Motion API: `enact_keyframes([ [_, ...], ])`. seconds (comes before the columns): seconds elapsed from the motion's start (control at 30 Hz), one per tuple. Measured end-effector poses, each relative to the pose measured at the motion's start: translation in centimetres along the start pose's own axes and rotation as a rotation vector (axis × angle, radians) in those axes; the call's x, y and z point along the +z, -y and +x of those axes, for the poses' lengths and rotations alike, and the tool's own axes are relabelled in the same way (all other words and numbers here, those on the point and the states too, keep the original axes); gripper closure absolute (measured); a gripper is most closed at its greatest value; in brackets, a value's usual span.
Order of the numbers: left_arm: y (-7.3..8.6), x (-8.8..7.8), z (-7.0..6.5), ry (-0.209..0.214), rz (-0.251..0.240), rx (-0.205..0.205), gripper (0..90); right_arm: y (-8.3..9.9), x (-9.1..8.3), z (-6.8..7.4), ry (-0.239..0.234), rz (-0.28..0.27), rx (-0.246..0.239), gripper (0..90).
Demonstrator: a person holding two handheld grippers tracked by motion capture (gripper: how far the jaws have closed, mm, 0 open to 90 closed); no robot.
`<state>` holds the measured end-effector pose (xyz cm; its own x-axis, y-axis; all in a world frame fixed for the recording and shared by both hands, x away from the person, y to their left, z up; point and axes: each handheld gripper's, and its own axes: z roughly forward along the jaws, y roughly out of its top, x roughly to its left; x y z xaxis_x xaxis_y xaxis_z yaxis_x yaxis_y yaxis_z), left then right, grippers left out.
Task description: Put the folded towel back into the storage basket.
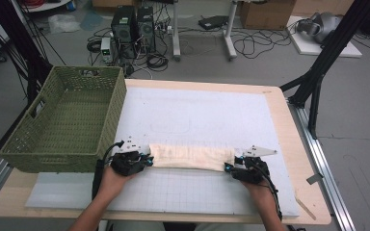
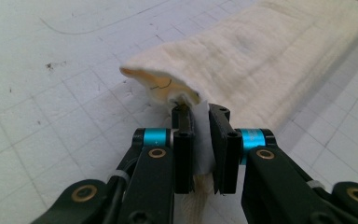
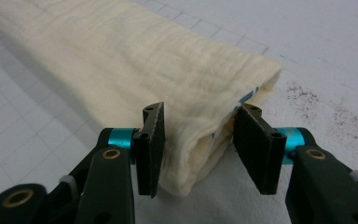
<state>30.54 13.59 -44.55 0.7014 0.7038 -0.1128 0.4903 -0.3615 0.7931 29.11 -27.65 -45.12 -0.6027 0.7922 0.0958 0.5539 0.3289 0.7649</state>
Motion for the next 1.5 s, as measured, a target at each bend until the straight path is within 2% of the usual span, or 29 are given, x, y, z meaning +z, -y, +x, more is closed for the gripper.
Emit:
enact_keyframes([
  [0.07, 0.0, 0.0, 0.0, -0.002, 0.0, 0.002, 80.4, 0.0, 0.0, 0.1, 0.0, -0.002, 0.001, 57.0],
  [0.23, 0.1, 0.1, 0.0, -0.002, 0.003, 0.003, 80.5, 0.0, 0.0, 0.3, -0.038, 0.003, 0.014, 73.5],
  [0.37, 0.2, 0.2, 0.0, -0.005, 0.003, 0.005, 80.5, -0.1, 0.0, 0.5, -0.052, 0.009, 0.019, 79.0],
  [0.53, 0.1, 0.1, 0.0, -0.004, 0.0, 0.002, 80.7, -0.3, 0.0, 0.6, -0.042, 0.014, 0.011, 80.8],
  [0.7, -0.2, -0.5, 0.1, -0.004, -0.024, -0.001, 81.0, -0.5, -0.2, 0.6, -0.04, 0.012, 0.019, 81.4],
  [0.93, -0.8, -1.4, 0.1, 0.006, -0.079, -0.005, 81.1, -1.0, -0.7, 0.5, -0.028, -0.004, 0.026, 81.8],
  [1.07, -1.1, -1.9, 0.1, 0.011, -0.11, -0.015, 81.2, -1.3, -1.1, 0.5, -0.023, -0.021, 0.017, 82.0],
  [1.23, -1.6, -2.5, -0.2, 0.017, -0.142, -0.003, 81.3, -1.9, -2.1, 0.4, -0.021, -0.066, 0.025, 82.1],
  [1.5, -2.2, -3.2, -0.6, 0.021, -0.186, 0.001, 81.4, -2.6, -3.0, 0.3, -0.005, -0.096, 0.011, 82.0],
])
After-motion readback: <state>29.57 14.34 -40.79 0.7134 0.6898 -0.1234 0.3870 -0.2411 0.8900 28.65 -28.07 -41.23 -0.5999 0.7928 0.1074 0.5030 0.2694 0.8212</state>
